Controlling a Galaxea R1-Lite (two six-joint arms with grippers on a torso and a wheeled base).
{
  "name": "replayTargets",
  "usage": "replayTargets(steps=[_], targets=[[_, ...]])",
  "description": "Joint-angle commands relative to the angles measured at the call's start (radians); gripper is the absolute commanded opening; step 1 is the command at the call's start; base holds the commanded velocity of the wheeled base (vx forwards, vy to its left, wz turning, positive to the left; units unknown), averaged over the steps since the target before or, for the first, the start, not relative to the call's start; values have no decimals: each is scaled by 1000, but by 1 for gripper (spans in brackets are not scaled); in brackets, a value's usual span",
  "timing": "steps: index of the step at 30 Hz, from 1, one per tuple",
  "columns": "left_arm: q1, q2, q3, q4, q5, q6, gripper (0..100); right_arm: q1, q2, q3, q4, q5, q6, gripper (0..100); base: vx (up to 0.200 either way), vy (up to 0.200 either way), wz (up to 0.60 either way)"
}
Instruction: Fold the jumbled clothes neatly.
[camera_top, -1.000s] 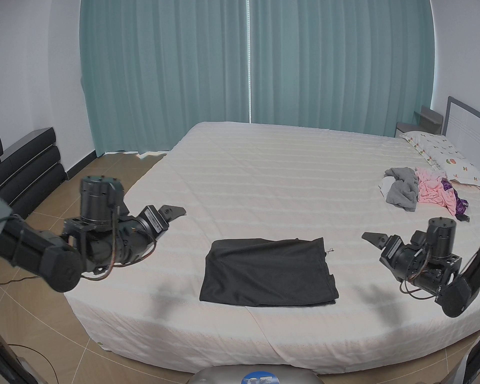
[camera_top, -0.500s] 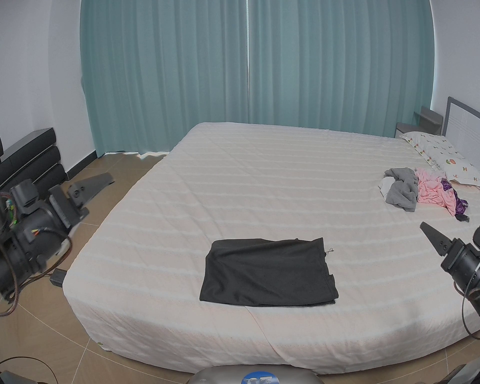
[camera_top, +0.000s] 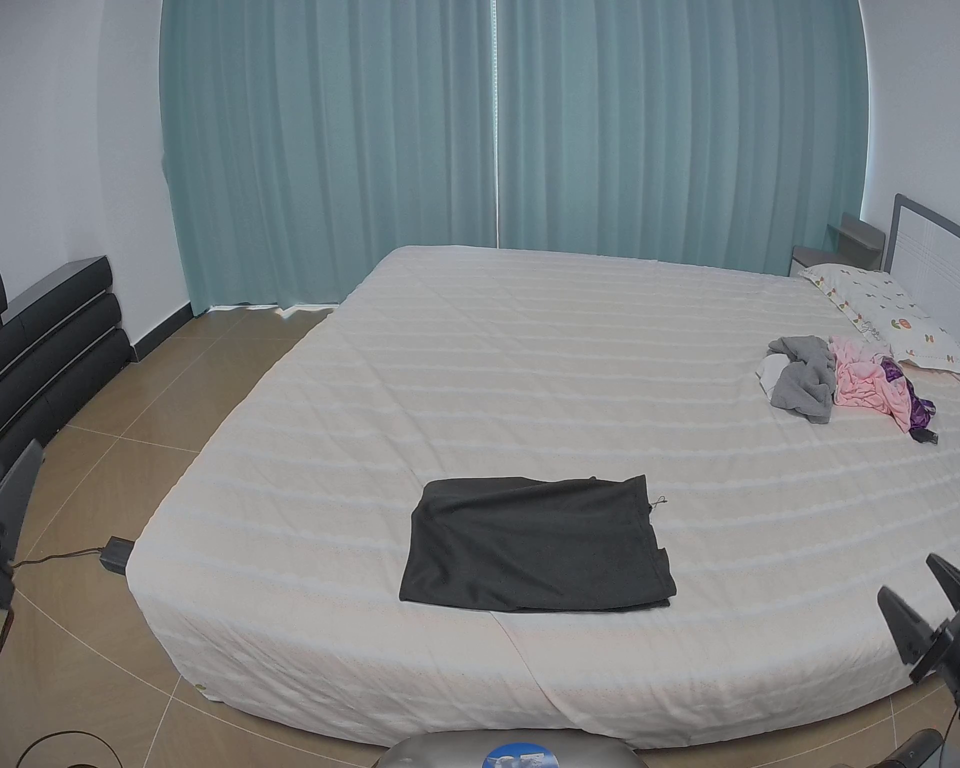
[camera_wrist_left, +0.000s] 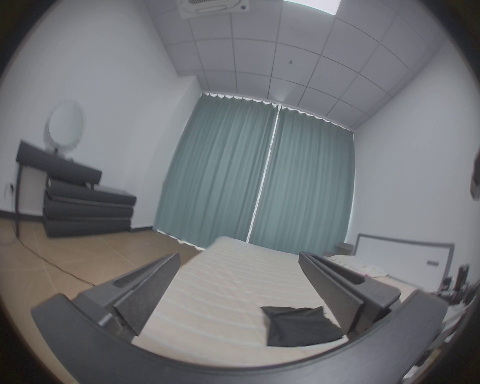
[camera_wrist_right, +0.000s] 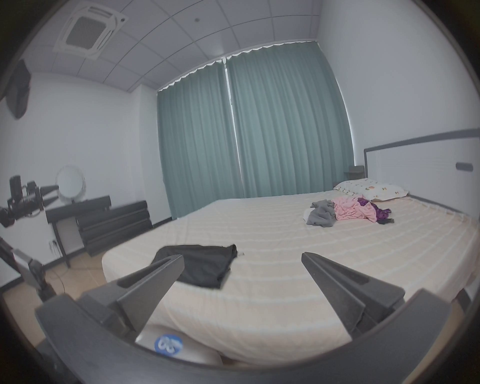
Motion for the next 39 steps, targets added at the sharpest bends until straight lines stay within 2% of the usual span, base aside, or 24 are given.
replayTargets(steps=[1, 4, 7, 9, 12, 16, 19, 20, 21, 23, 24, 27, 29, 34, 38, 39], targets=[[25, -468, 74, 212, 130, 266, 100, -6, -469, -134, 434, -1, -145, 100, 0, 0, 0], [52, -540, 80, 249, 137, 318, 100, -52, -498, -164, 471, 3, -147, 100, 0, 0, 0], [50, -543, 74, 247, 205, 316, 100, -73, -547, -165, 482, -19, -176, 100, 0, 0, 0], [50, -545, 72, 239, 240, 318, 100, -72, -548, -154, 470, -56, -209, 100, 0, 0, 0], [50, -543, 77, 236, 251, 304, 100, -72, -548, -154, 462, -80, -222, 100, 0, 0, 0], [56, -540, 63, 244, 269, 305, 100, -72, -548, -165, 425, -88, -254, 100, 0, 0, 0], [105, -491, 32, 253, 263, 305, 100, -72, -548, -177, 420, -82, -265, 100, 0, 0, 0], [167, -465, 26, 259, 258, 307, 100, -72, -548, -171, 416, -82, -266, 100, 0, 0, 0], [222, -457, 34, 261, 249, 309, 100, -72, -548, -159, 413, -86, -269, 100, 0, 0, 0], [282, -469, 58, 273, 202, 312, 100, -72, -548, -136, 405, -86, -272, 100, 0, 0, 0], [299, -480, 83, 287, 160, 312, 100, -72, -548, -124, 399, -88, -269, 100, 0, 0, 0], [338, -549, 143, 319, 110, 313, 100, -72, -548, -96, 368, -89, -269, 100, 0, 0, 0], [343, -586, 173, 330, 108, 316, 100, -72, -548, -84, 344, -88, -269, 100, 0, 0, 0], [338, -586, 314, 255, 85, 318, 100, -72, -548, 39, 143, -71, -295, 100, 0, 0, 0], [338, -586, 314, 270, -50, 266, 100, -72, -548, 42, 154, -71, -291, 100, 0, 0, 0], [338, -586, 314, 310, -78, 263, 100, -72, -548, 44, 166, -71, -291, 100, 0, 0, 0]])
